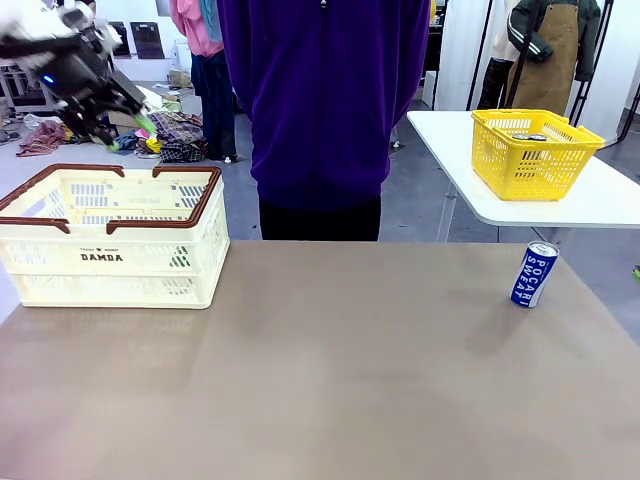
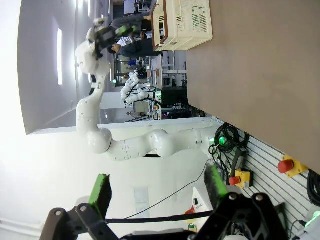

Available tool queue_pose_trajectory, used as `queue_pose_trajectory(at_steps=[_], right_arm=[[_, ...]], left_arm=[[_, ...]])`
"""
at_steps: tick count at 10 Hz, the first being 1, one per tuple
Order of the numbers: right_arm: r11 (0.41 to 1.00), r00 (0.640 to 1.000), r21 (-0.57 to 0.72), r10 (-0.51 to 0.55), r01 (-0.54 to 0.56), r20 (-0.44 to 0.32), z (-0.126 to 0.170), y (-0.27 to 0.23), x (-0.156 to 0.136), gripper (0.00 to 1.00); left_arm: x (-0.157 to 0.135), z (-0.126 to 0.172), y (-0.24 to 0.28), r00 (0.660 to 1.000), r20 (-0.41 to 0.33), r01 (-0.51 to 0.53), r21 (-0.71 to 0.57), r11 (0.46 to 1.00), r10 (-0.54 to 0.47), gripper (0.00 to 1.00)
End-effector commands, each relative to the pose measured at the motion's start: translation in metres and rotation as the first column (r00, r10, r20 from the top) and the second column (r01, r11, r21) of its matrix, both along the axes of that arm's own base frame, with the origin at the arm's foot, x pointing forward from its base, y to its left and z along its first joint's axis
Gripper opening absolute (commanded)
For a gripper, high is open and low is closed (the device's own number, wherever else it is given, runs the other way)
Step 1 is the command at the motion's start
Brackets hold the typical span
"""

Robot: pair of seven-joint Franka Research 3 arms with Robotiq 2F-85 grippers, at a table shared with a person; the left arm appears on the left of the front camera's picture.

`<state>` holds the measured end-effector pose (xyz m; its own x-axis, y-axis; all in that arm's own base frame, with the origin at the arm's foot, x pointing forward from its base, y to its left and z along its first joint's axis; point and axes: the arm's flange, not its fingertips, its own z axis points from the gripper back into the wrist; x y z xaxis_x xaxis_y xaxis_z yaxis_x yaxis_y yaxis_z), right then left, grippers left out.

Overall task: Place the drinks into the Shopping basket.
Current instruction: Pick up one drink and place it into the Shopping basket.

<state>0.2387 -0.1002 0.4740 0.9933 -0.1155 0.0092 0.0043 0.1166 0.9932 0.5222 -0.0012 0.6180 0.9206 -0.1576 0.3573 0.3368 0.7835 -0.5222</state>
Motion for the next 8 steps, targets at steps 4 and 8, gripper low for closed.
queue_pose_trajectory(at_steps=[4, 8], right_arm=[[1.0, 1.0, 0.018, 0.001, -0.002, 0.017, 0.004, 0.0, 0.001, 1.0], [1.0, 1.0, 0.018, 0.001, -0.002, 0.017, 0.004, 0.0, 0.001, 1.0]], left_arm=[[-0.111, -0.048, 0.109, 0.971, -0.069, 0.096, -0.761, 0.642, -0.227, 1.0], [-0.14, -0.107, 0.168, 0.946, -0.074, 0.087, -0.879, 0.469, -0.314, 1.0]])
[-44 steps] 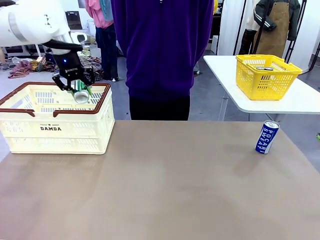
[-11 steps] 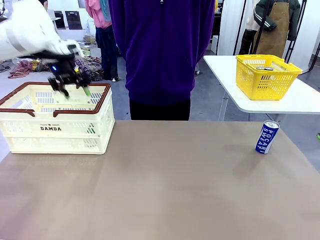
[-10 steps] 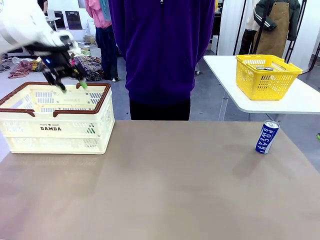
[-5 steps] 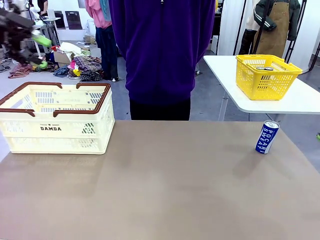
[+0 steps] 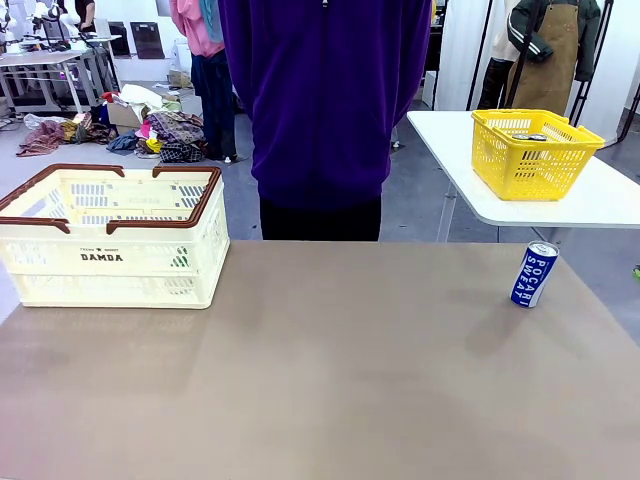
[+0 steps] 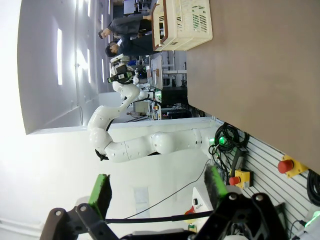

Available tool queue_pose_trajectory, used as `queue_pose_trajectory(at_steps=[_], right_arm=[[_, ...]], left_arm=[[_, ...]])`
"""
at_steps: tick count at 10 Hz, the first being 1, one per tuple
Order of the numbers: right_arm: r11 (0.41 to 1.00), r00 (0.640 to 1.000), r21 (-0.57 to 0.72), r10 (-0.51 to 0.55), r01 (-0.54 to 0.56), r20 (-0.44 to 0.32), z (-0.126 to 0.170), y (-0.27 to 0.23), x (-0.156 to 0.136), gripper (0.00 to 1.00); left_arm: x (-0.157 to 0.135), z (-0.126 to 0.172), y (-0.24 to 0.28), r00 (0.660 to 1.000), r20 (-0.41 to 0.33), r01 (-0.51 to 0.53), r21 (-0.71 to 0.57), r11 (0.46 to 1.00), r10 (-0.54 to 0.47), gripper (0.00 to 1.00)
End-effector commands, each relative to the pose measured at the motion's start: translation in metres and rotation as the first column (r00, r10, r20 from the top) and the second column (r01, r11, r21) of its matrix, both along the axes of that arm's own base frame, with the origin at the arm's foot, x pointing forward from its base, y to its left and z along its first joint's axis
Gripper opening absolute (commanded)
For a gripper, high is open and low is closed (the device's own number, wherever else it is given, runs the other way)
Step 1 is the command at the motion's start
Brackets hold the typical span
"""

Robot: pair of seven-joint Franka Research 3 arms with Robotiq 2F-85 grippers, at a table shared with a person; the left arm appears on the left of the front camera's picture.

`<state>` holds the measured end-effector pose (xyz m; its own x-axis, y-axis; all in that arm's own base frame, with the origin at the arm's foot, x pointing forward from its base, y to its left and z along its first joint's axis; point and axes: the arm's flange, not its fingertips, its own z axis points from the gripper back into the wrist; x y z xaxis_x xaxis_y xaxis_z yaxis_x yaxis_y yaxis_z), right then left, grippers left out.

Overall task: Place the drinks into the Shopping basket.
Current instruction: Pick up one drink and place it into the Shopping basket.

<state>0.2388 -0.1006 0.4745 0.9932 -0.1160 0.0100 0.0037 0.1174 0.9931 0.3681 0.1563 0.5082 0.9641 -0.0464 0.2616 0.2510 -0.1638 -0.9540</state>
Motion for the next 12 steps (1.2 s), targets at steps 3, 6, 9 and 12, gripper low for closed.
queue_pose_trajectory(at_steps=[3, 6, 9, 12], right_arm=[[1.0, 1.0, 0.019, 0.002, -0.002, 0.017, 0.003, 0.0, 0.001, 1.0], [1.0, 1.0, 0.019, 0.002, -0.002, 0.017, 0.003, 0.0, 0.001, 1.0], [1.0, 1.0, 0.019, 0.002, -0.002, 0.017, 0.003, 0.0, 0.001, 1.0], [1.0, 1.0, 0.019, 0.002, -0.002, 0.017, 0.003, 0.0, 0.001, 1.0]], left_arm=[[0.0, 0.0, 0.0, 1.0, 0.0, 0.0, 0.0, 1.0, 0.0, 1.0], [0.0, 0.0, 0.0, 1.0, 0.0, 0.0, 0.0, 1.0, 0.0, 1.0], [0.0, 0.0, 0.0, 1.0, 0.0, 0.0, 0.0, 1.0, 0.0, 1.0], [0.0, 0.0, 0.0, 1.0, 0.0, 0.0, 0.0, 1.0, 0.0, 1.0]])
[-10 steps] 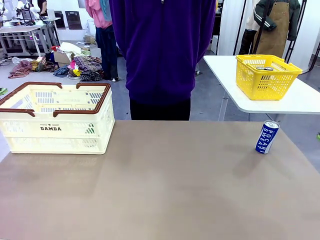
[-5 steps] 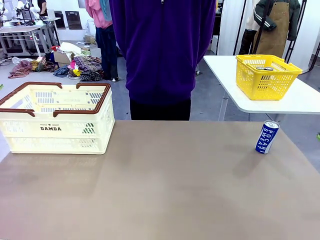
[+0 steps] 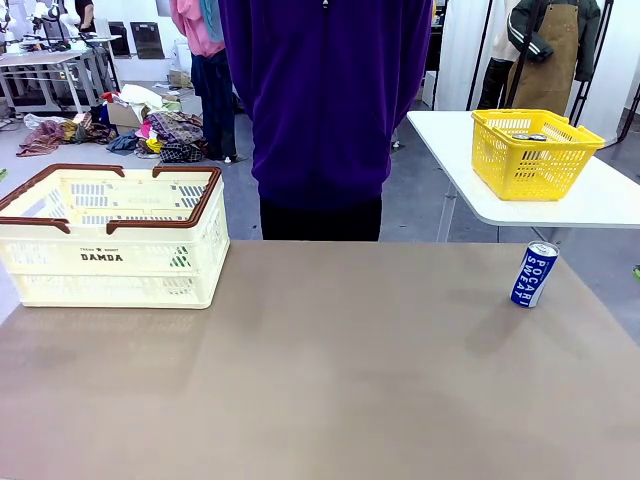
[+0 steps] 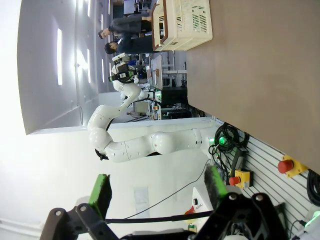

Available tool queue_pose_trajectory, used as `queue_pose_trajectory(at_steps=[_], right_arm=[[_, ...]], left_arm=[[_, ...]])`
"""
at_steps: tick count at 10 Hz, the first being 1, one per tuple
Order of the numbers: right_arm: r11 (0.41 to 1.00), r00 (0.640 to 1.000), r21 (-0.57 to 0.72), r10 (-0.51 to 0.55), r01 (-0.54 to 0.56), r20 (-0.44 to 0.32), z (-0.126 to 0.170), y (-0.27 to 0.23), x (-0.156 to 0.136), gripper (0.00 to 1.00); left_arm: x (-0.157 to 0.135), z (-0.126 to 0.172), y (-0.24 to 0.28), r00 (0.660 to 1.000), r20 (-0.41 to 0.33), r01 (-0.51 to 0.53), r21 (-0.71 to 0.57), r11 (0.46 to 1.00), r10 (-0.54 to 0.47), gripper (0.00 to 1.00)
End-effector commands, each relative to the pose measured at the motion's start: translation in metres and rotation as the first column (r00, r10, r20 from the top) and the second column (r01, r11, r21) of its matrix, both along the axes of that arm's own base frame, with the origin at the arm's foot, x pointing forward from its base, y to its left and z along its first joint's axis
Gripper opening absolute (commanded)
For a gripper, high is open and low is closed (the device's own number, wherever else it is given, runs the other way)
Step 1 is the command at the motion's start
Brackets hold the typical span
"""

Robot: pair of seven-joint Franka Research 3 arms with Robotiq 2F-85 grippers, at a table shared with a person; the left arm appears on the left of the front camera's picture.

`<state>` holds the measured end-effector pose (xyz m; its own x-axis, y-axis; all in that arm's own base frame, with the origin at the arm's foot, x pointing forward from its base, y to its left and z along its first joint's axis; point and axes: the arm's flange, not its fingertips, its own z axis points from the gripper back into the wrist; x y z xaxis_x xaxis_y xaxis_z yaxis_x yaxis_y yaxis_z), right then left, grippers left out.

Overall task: Place the drinks into the Shopping basket.
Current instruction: Pick up one drink and place it into the Shopping basket.

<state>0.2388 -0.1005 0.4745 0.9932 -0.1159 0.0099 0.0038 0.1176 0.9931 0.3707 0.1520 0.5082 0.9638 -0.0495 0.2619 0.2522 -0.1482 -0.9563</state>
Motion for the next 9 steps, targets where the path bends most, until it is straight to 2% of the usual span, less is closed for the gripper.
queue_pose_trajectory(at_steps=[1, 9], right_arm=[[1.0, 1.0, 0.019, 0.002, -0.002, 0.017, 0.0035, 0.0002, 0.0013, 1.0], [1.0, 1.0, 0.019, 0.002, -0.002, 0.017, 0.0035, 0.0002, 0.0013, 1.0]], left_arm=[[-0.0027, -0.0001, 0.0043, 1.0, -0.001, 0.001, -0.016, 1.0, -0.001, 1.0], [-0.0027, -0.0001, 0.0043, 1.0, -0.001, 0.001, -0.016, 1.0, -0.001, 1.0]])
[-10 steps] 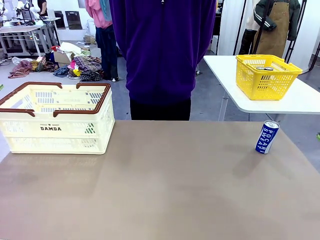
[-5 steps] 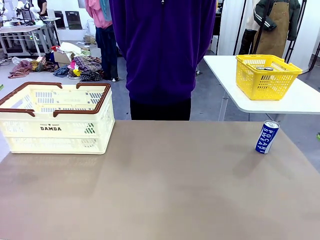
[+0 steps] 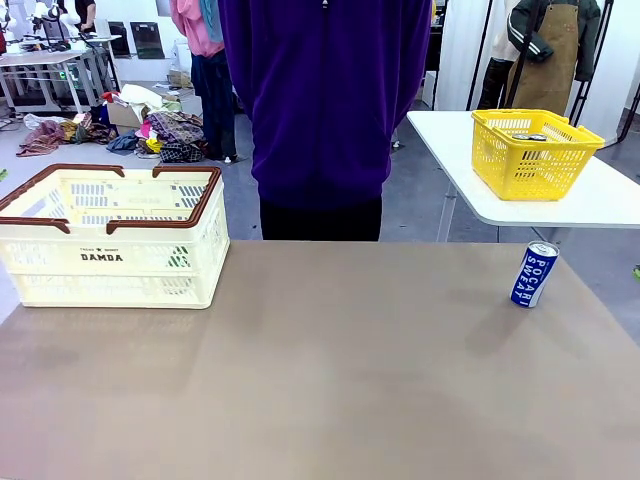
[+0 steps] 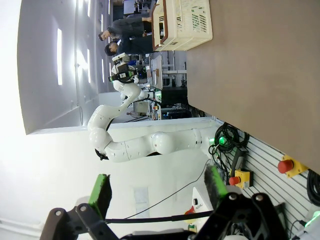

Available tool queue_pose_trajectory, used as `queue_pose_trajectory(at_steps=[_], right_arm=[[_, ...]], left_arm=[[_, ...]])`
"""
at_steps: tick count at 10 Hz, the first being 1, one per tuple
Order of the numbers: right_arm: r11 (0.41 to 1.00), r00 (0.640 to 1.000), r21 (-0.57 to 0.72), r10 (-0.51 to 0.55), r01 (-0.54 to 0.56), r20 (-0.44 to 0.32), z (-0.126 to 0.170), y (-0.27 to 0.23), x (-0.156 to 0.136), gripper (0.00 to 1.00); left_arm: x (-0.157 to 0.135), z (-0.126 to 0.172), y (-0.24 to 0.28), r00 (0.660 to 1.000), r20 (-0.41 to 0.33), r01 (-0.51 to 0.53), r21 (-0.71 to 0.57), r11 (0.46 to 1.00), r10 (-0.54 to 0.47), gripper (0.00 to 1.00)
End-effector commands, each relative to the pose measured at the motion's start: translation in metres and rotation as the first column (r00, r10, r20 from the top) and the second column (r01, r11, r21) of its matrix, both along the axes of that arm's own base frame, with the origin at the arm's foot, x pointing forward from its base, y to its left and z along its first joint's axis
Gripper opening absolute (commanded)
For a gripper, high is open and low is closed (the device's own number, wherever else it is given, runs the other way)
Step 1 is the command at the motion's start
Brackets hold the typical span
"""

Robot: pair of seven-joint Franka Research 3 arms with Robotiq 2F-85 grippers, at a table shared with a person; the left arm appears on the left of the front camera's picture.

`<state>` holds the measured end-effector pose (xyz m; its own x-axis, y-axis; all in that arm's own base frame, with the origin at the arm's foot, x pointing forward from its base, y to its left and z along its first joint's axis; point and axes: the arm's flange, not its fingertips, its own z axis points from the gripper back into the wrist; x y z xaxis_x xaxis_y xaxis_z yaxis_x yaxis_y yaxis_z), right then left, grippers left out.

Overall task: Place the drinks into the Shopping basket.
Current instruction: Pick up one drink and place it into the Shopping basket.

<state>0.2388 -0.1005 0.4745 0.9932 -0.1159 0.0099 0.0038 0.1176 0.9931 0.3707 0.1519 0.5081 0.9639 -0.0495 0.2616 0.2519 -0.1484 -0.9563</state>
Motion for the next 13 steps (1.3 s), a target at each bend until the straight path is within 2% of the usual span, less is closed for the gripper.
queue_pose_trajectory(at_steps=[1, 2, 3, 4, 5, 6, 7, 8, 9, 10, 11, 12, 13], right_arm=[[1.0, 1.0, 0.0, 0.0, 0.0, 0.0, 0.0, 0.0, 0.0, 1.0], [0.987, 0.99, -0.146, 0.04, -0.06, -0.134, 0.014, 0.012, 0.036, 1.0], [0.935, 0.965, -0.333, 0.032, -0.121, -0.261, 0.031, 0.024, 0.069, 1.0], [0.84, 0.928, -0.515, -0.038, -0.171, -0.371, 0.045, 0.03, 0.101, 1.0], [0.689, 0.86, -0.669, -0.131, -0.279, -0.493, 0.048, 0.031, 0.128, 1.0], [0.551, 0.832, -0.767, -0.215, -0.328, -0.511, 0.046, 0.032, 0.155, 1.0], [0.428, 0.811, -0.846, -0.339, -0.319, -0.477, 0.042, 0.028, 0.17, 1.0], [0.338, 0.809, -0.872, -0.358, -0.354, -0.467, 0.036, 0.026, 0.178, 1.0], [0.291, 0.795, -0.867, -0.356, -0.405, -0.491, 0.029, 0.025, 0.181, 1.0], [0.3, 0.821, -0.888, -0.359, -0.348, -0.443, 0.027, 0.023, 0.18, 1.0], [0.406, 0.845, -0.893, -0.394, -0.192, -0.361, 0.036, 0.021, 0.17, 1.0], [0.409, 0.839, -0.881, -0.369, -0.24, -0.4, 0.017, 0.017, 0.182, 1.0], [0.409, 0.839, -0.881, -0.369, -0.24, -0.4, 0.017, 0.017, 0.182, 1.0]], left_arm=[[-0.003, 0.0, 0.004, 1.0, -0.001, 0.001, -0.016, 1.0, -0.001, 1.0], [-0.003, 0.0, 0.004, 1.0, -0.001, 0.001, -0.016, 1.0, -0.001, 1.0], [-0.003, 0.0, 0.004, 1.0, -0.001, 0.001, -0.016, 1.0, -0.001, 1.0], [-0.003, 0.0, 0.004, 1.0, -0.001, 0.001, -0.016, 1.0, -0.001, 1.0], [-0.003, 0.0, 0.004, 1.0, -0.001, 0.001, -0.016, 1.0, -0.001, 1.0], [-0.003, 0.0, 0.004, 1.0, -0.001, 0.001, -0.016, 1.0, -0.001, 1.0], [-0.003, 0.0, 0.004, 1.0, -0.001, 0.001, -0.016, 1.0, -0.001, 1.0], [-0.003, 0.0, 0.004, 1.0, -0.001, 0.001, -0.016, 1.0, -0.001, 1.0], [-0.003, 0.0, 0.004, 1.0, -0.001, 0.001, -0.016, 1.0, -0.001, 1.0], [-0.003, 0.0, 0.004, 1.0, -0.001, 0.001, -0.016, 1.0, -0.001, 1.0], [-0.003, 0.0, 0.004, 1.0, -0.001, 0.001, -0.016, 1.0, -0.001, 1.0], [-0.003, 0.0, 0.004, 1.0, -0.001, 0.001, -0.016, 1.0, -0.001, 1.0], [-0.003, 0.0, 0.004, 1.0, -0.001, 0.001, -0.016, 1.0, -0.001, 1.0]])
